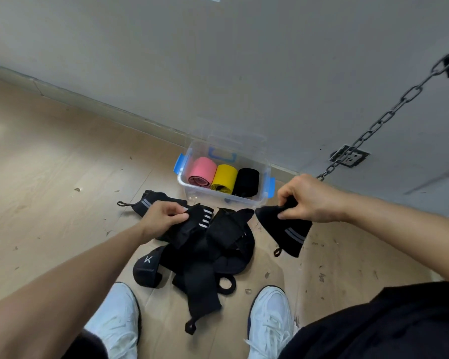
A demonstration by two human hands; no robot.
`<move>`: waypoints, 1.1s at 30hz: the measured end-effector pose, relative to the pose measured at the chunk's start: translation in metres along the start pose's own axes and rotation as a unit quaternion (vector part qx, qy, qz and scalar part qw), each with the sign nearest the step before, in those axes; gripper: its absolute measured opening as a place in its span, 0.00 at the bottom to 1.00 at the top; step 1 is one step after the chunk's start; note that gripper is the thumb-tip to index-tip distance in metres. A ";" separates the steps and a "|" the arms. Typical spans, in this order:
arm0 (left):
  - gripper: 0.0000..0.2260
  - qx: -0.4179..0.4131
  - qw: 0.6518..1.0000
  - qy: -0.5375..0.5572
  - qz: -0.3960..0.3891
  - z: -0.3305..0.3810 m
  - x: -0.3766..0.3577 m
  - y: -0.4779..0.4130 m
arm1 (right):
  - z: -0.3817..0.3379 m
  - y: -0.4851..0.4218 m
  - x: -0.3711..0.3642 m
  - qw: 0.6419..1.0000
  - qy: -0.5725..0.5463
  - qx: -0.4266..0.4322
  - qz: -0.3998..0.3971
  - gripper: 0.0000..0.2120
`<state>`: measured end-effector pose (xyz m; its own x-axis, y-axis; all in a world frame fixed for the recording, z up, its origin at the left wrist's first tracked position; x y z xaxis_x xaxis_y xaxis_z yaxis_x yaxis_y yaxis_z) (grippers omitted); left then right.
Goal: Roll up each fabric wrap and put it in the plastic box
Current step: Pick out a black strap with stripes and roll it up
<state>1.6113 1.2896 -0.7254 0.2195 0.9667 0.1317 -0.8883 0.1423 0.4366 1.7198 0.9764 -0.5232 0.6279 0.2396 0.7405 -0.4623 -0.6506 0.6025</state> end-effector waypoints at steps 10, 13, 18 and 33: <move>0.03 0.013 0.992 -0.076 -0.098 0.000 -0.081 -0.009 | -0.003 -0.030 -0.008 0.996 0.036 -0.027 -0.081 0.09; 0.09 0.068 0.965 -0.050 -0.247 -0.002 -0.113 0.003 | 0.000 -0.031 -0.007 0.990 0.019 -0.043 -0.131 0.09; 0.03 0.034 0.995 -0.052 -0.078 0.011 -0.091 -0.005 | 0.008 -0.033 -0.001 0.989 0.005 -0.054 -0.135 0.09; 0.21 0.097 0.850 -0.451 -0.256 -0.028 -0.120 -0.009 | 0.022 -0.040 -0.011 0.993 -0.018 -0.072 -0.094 0.07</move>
<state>1.5819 1.1779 -0.7701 0.8544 0.2202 0.4707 -0.5196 0.3727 0.7688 1.7455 0.9842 -0.5624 0.7327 0.3197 0.6008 -0.4169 -0.4869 0.7675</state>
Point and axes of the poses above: each hand's wrist, its own y-axis away from the middle knuckle, its own x-axis out of the back of the hand, z = x × y, the point moved 2 cm from there along -y, towards the middle knuckle, and after that the axes turned 15 degrees about -z, right-handed, at the moved point
